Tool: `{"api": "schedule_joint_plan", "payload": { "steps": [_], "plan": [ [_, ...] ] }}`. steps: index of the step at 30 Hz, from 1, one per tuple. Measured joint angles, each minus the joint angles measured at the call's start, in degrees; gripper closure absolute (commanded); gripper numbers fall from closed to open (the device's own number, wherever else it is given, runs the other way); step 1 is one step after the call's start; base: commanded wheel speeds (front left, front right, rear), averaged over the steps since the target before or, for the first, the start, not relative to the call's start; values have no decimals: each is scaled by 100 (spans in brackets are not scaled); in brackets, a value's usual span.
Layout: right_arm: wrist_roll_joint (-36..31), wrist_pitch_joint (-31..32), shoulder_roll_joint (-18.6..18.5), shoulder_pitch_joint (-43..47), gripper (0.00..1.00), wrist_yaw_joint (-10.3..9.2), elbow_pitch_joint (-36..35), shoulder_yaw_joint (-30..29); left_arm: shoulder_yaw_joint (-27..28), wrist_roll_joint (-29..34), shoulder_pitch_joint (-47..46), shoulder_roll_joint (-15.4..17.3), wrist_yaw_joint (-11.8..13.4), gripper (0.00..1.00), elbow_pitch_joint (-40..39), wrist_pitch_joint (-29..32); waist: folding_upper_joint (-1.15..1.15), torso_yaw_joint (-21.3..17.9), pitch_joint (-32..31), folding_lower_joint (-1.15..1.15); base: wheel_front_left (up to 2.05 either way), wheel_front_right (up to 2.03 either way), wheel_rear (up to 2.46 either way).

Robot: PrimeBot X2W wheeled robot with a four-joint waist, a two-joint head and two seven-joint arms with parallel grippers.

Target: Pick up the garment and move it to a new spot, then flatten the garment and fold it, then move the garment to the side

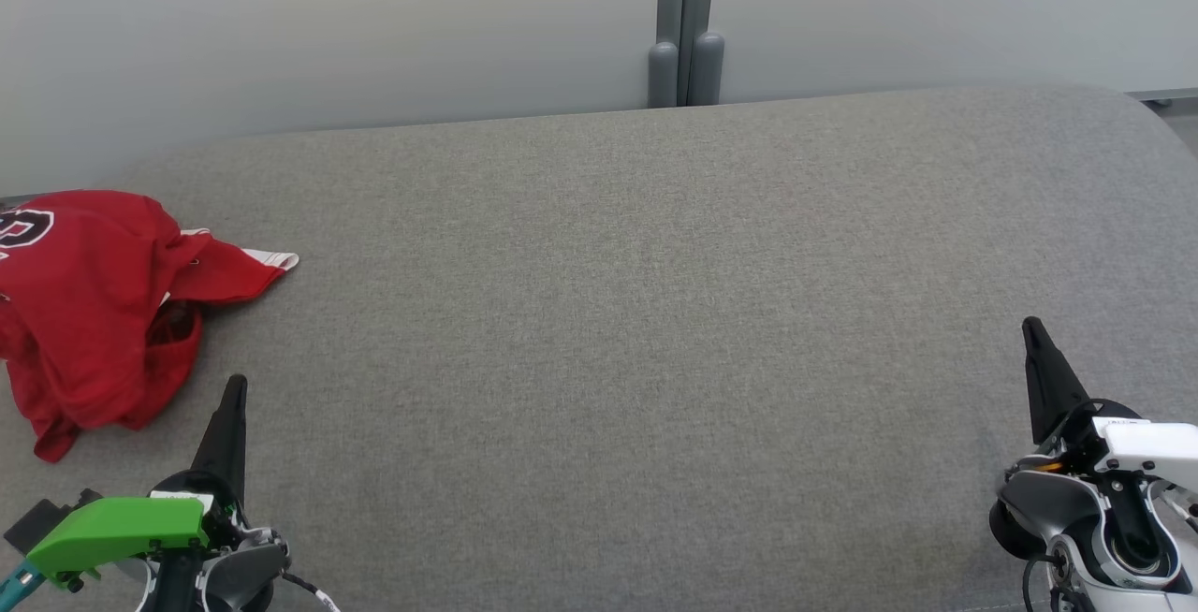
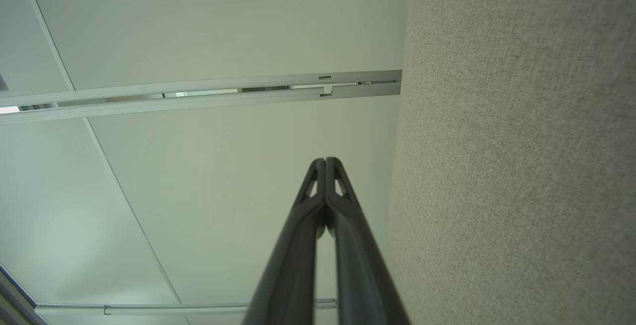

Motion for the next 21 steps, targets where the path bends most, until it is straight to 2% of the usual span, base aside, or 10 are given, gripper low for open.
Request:
{"api": "schedule_joint_plan", "payload": {
  "steps": [21],
  "plan": [
    [-1,0,3,0,100,0,0,-4,2,0,0,-1,0,100,0,1,0,0,0,0,0,0,0]
  ]
}}
